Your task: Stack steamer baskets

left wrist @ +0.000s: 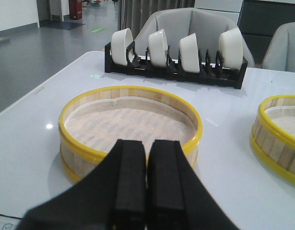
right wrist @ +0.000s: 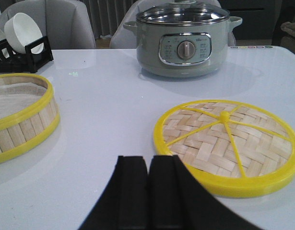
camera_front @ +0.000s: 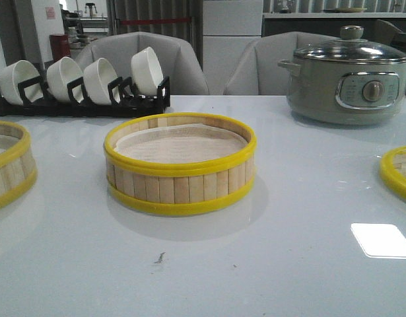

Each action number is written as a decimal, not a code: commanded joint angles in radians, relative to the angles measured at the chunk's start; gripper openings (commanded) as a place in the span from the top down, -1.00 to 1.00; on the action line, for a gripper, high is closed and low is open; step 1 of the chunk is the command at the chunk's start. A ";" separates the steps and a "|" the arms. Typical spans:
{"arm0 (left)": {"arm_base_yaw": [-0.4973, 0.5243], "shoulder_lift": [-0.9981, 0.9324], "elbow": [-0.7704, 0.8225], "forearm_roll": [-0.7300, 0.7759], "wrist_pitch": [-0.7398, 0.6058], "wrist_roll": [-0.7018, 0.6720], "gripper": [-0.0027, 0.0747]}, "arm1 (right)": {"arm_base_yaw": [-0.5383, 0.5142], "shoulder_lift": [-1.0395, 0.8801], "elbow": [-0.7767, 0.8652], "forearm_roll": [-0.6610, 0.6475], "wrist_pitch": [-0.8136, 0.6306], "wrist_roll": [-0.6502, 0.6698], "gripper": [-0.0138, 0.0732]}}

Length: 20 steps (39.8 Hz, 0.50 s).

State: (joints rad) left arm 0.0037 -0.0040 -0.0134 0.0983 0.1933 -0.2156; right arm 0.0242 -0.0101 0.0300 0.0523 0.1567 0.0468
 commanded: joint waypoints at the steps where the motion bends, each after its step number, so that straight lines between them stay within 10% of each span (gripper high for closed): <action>1: -0.023 0.061 -0.125 -0.013 -0.073 -0.002 0.71 | -0.003 -0.021 -0.015 0.001 -0.090 -0.008 0.55; 20: -0.170 0.885 -1.126 0.170 0.448 0.006 0.71 | -0.003 -0.021 -0.015 0.001 -0.090 -0.008 0.55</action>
State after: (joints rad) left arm -0.1581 0.7780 -0.9893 0.2380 0.6061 -0.2149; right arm 0.0242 -0.0101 0.0300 0.0523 0.1567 0.0468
